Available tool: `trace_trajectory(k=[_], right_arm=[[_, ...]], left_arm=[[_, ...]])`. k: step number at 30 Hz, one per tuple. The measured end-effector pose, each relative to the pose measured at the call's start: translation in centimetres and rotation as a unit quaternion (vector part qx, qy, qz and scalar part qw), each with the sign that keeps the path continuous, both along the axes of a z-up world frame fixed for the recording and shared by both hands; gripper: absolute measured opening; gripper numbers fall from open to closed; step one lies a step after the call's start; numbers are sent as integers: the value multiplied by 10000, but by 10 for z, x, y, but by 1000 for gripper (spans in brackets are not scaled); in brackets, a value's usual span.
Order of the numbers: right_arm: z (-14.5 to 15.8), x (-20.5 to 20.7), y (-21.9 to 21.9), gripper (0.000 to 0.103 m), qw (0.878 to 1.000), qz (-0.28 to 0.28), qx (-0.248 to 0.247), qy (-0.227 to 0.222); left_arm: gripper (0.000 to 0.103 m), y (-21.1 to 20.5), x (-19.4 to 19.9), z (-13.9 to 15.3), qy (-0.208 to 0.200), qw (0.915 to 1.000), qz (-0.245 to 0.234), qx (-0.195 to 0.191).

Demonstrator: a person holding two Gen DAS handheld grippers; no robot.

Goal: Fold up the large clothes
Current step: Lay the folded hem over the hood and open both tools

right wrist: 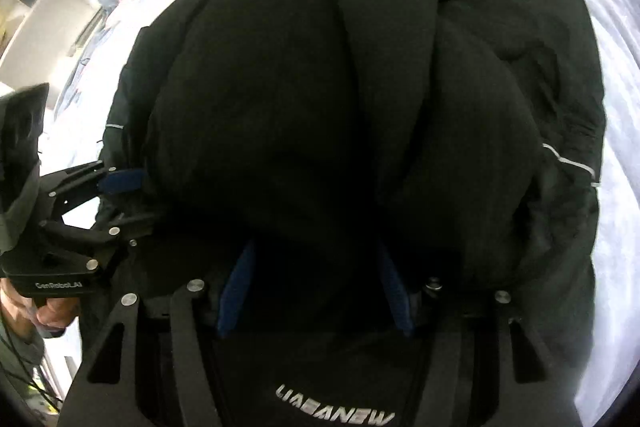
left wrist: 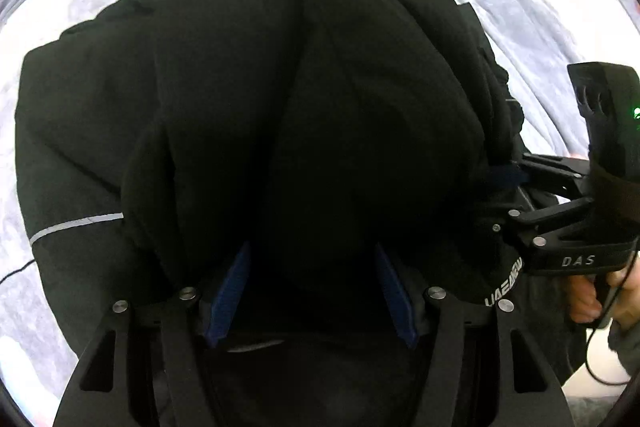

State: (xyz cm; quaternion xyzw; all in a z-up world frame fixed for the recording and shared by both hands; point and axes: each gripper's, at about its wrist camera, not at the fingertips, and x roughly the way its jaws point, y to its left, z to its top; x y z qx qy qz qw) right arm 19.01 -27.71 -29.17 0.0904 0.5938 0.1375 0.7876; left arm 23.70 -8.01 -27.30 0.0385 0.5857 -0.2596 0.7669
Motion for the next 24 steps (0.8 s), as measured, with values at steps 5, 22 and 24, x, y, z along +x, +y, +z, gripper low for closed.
trace_trajectory(k=[5,22,24], right_arm=[[60,-23,-24,62,9965,-158,684,-457],[59,-17,-57,64,9925,-1038,630,-123],[81,-44,-59,64,9908,-1101,738,-286]], left_arm=[[66,10,-9,32,-99,9992,-61,-375],[66,36,-49,48,-79,9986,360,-391],[66,55,-69,69,-261,9976,497,-399]])
